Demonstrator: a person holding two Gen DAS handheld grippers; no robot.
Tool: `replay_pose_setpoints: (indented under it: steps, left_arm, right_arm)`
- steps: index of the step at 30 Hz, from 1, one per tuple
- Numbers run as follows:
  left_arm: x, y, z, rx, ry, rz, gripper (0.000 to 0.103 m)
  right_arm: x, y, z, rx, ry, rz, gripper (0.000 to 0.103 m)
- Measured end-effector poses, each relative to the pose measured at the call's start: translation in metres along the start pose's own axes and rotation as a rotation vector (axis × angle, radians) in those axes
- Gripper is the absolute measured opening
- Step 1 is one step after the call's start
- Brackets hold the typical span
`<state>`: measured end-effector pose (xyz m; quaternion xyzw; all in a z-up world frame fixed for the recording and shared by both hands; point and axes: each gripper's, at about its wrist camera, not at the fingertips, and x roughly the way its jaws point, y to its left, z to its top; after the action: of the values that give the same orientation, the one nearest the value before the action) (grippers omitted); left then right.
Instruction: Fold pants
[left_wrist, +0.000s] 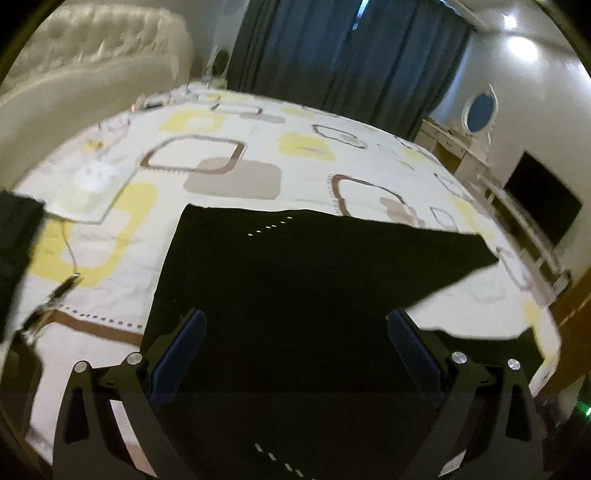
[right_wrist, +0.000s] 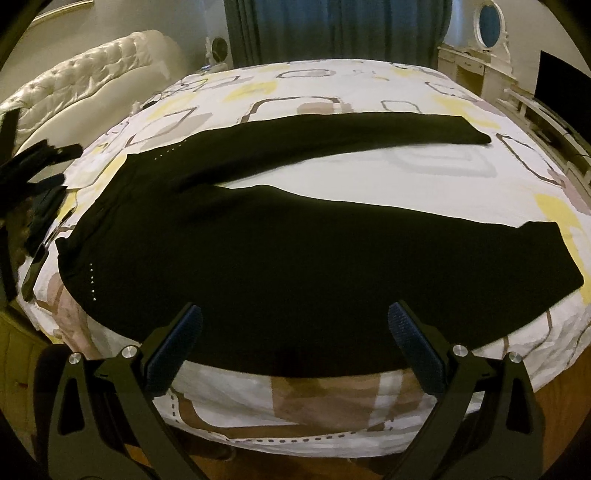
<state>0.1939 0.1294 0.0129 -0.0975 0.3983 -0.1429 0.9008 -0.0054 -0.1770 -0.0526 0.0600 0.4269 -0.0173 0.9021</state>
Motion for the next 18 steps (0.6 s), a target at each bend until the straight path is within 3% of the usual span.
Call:
replay_pose_setpoints:
  steps: [2,5,8,13,18]
  left_arm:
    - [0.017,0.022,0.014,-0.037,0.024,0.008,0.098]
    - [0.049,0.055,0.033,-0.093,0.083,-0.071,0.098]
    - [0.08,0.083,0.054,-0.167,0.111,-0.073,0.098]
    - [0.126,0.106,0.082,-0.157,0.138,-0.096,0.098]
    - [0.163,0.125,0.096,-0.17,0.156,-0.128,0.098]
  right_arm:
    - [0.006,0.004,0.003,-0.004,0.014,0.006,0.101]
    - [0.016,0.009,0.009,-0.012,0.041,0.014,0.101]
    - [0.026,0.014,0.013,-0.021,0.067,0.022,0.101]
    - [0.035,0.016,0.023,-0.026,0.085,0.058,0.101]
    - [0.044,0.011,0.037,0.013,0.107,0.149,0.101]
